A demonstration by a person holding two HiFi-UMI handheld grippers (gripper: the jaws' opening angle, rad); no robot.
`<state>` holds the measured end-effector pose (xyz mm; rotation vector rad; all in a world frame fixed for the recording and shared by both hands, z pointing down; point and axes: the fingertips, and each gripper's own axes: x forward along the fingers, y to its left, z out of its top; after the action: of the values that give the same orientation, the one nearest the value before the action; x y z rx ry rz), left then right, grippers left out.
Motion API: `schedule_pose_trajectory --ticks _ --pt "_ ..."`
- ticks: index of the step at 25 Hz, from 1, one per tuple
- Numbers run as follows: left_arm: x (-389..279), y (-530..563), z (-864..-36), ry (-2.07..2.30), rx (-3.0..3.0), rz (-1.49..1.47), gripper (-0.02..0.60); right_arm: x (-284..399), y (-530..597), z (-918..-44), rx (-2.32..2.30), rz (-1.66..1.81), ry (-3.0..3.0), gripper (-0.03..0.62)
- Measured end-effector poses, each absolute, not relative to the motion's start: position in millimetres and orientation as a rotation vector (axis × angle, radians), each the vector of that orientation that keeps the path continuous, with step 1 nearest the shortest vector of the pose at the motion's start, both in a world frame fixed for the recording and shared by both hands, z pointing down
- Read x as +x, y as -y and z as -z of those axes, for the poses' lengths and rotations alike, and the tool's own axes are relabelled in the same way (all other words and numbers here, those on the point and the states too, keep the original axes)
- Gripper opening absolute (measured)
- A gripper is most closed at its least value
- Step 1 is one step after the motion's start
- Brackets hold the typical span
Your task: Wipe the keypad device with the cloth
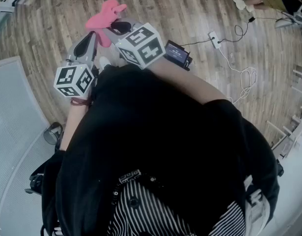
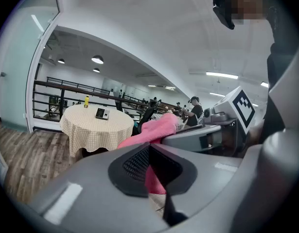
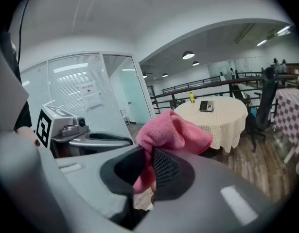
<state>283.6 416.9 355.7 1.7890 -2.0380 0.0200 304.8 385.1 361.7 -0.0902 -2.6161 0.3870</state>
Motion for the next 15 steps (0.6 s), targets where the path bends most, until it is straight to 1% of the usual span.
schedule_pose_trajectory --ticks 4,11,15 --pt "294.7 -409.0 -356.3 2.047 1.836 -0.115 0.005 307.0 -375.3 -357.1 -0.064 -0.334 2.655 0.044" --pt "297.4 -403.6 -354.6 2.037 1.823 -0.085 0.005 311.1 -373.1 -361.2 -0.094 -0.390 2.640 0.046" --pt "316.6 -403.8 -357.1 2.015 1.875 -0.120 0.005 317.5 -378.5 -362.6 -0.121 -0.372 2.655 0.046"
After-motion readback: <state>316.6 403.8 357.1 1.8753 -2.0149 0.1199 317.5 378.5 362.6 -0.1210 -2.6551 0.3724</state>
